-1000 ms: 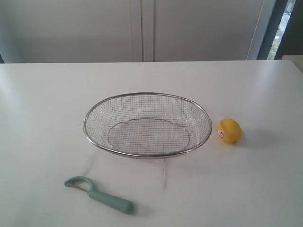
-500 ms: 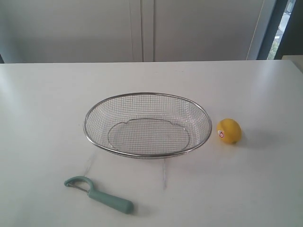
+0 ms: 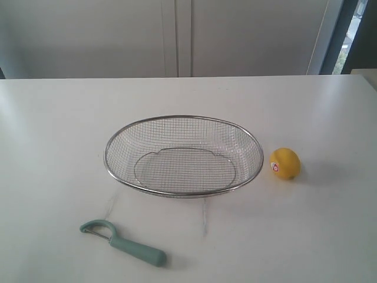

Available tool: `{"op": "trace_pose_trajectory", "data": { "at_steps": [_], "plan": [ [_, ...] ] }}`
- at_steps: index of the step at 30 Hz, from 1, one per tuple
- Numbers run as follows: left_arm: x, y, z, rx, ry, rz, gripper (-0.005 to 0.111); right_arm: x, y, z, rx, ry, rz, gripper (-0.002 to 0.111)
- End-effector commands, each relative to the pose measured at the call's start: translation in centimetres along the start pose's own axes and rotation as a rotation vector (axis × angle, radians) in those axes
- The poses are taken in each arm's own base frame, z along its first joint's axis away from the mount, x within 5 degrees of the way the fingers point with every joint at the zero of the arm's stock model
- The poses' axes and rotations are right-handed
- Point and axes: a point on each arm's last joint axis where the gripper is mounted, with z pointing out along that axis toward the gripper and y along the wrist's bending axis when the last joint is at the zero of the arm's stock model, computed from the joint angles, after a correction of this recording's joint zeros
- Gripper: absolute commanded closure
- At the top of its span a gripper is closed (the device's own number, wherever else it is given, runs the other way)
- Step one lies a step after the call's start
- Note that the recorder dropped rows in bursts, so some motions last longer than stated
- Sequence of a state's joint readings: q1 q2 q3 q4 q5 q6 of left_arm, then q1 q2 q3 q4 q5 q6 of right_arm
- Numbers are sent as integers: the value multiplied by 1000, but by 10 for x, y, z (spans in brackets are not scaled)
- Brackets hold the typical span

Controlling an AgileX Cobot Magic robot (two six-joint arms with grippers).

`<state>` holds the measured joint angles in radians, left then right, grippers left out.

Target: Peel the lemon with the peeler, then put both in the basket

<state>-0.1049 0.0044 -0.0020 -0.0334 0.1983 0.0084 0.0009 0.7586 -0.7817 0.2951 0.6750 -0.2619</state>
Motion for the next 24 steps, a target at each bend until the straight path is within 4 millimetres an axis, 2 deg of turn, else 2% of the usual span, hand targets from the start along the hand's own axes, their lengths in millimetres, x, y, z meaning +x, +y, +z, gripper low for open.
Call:
{"op": "trace_pose_trajectory", "data": {
  "at_steps": [1, 6, 9, 15, 24],
  "plan": [
    [0, -1, 0, 9, -6, -2, 107, -6, -3, 8, 11, 82, 0, 108],
    [0, -1, 0, 9, -6, -2, 107, -12, -3, 8, 16, 30, -34, 108],
    [0, -1, 0, 9, -6, -2, 107, -13, -2, 9, -11, 132, -37, 108],
    [0, -1, 0, 9, -6, -2, 107, -32, -1, 18, -55, 309, -46, 108],
    [0, -1, 0, 9, -6, -2, 107, -49, -2, 30, -89, 425, -48, 108]
  ]
}}
